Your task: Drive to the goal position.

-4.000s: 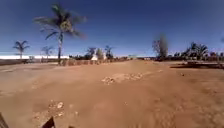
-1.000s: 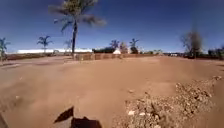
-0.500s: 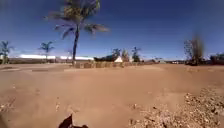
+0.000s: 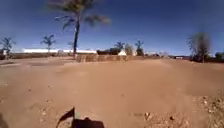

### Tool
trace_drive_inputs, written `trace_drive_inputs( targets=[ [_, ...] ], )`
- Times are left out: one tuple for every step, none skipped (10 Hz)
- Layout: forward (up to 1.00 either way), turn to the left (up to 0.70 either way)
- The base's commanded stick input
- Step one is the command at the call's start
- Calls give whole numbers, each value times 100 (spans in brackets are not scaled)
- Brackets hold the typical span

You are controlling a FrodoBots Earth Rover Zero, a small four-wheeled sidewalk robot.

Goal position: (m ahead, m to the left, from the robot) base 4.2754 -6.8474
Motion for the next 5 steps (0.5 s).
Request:
trace_drive_inputs(
  targets=[
    [70, 0],
    [70, 0],
    [70, 0],
    [70, 0],
    [70, 0]
  ],
)
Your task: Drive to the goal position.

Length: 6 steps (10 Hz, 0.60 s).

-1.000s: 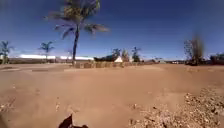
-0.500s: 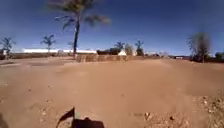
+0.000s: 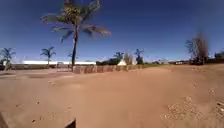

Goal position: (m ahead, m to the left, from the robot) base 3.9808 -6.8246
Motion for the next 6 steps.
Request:
trace_drive_inputs(
  targets=[
    [70, 0],
    [70, 0],
    [70, 0],
    [70, 0],
    [70, 0],
    [70, 0]
  ],
)
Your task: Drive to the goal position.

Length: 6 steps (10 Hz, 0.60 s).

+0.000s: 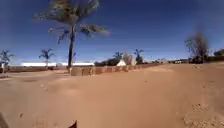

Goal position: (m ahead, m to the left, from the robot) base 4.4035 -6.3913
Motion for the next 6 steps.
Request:
trace_drive_inputs(
  targets=[
    [70, 0],
    [70, 0],
    [70, 0],
    [70, 0],
    [70, 0],
    [70, 0]
  ],
)
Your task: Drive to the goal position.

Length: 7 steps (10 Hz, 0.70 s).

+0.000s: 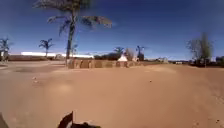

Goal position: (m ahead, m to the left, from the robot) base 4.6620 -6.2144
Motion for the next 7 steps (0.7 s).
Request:
trace_drive_inputs(
  targets=[
    [70, 0],
    [70, 0],
    [70, 0],
    [70, 0],
    [70, 0],
    [70, 0],
    [70, 0]
  ],
)
